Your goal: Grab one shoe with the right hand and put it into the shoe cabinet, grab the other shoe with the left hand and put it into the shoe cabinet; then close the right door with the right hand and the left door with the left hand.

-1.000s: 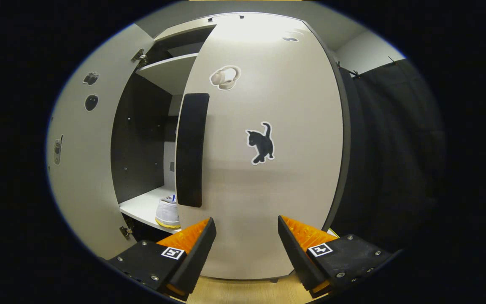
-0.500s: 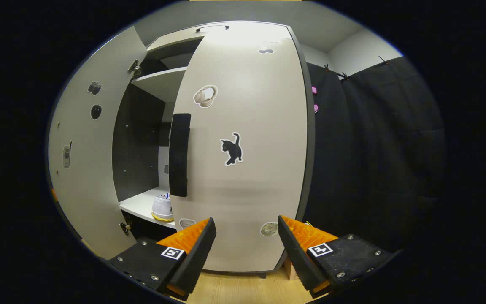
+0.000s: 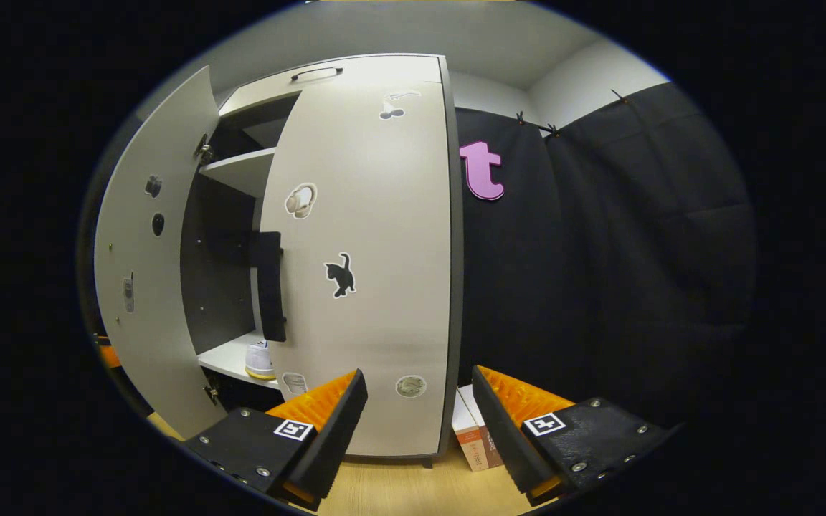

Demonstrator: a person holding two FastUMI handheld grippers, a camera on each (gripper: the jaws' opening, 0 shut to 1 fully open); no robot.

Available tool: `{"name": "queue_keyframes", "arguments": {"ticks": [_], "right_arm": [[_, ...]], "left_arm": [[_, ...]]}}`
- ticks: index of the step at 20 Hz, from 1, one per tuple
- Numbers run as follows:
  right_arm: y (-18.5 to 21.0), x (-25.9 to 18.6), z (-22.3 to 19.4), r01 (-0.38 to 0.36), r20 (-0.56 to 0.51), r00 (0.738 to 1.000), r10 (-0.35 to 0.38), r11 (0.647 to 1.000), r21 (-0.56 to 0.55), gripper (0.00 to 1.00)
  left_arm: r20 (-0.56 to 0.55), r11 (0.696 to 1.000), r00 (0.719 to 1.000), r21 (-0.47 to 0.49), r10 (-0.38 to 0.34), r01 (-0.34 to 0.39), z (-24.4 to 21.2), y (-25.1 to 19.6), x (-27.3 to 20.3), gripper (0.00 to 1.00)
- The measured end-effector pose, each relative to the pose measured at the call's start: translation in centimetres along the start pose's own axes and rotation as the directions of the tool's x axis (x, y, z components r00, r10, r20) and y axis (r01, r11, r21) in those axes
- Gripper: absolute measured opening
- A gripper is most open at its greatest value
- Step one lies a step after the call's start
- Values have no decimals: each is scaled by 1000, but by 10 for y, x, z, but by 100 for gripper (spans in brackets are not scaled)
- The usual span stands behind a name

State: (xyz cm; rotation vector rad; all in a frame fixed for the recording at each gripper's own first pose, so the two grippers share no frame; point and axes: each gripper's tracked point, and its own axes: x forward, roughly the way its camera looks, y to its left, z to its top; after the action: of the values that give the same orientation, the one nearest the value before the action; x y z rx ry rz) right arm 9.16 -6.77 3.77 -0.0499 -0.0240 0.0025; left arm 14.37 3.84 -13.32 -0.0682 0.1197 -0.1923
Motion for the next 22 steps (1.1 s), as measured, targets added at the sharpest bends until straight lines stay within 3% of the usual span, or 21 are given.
{"name": "queue_keyframes", "arguments": {"ticks": [11,22], "right_arm": [[-49,-19,-4,51,-7,999,-51,999,-16,91],[-93,-22,-12,102,-21,995,-102,995,-16,91]], "left_arm": [[-22,995,996,-50,-85,84,-13,-49,47,95],[-57,999,998,35,-6,8,-28,-74,114,95]]}}
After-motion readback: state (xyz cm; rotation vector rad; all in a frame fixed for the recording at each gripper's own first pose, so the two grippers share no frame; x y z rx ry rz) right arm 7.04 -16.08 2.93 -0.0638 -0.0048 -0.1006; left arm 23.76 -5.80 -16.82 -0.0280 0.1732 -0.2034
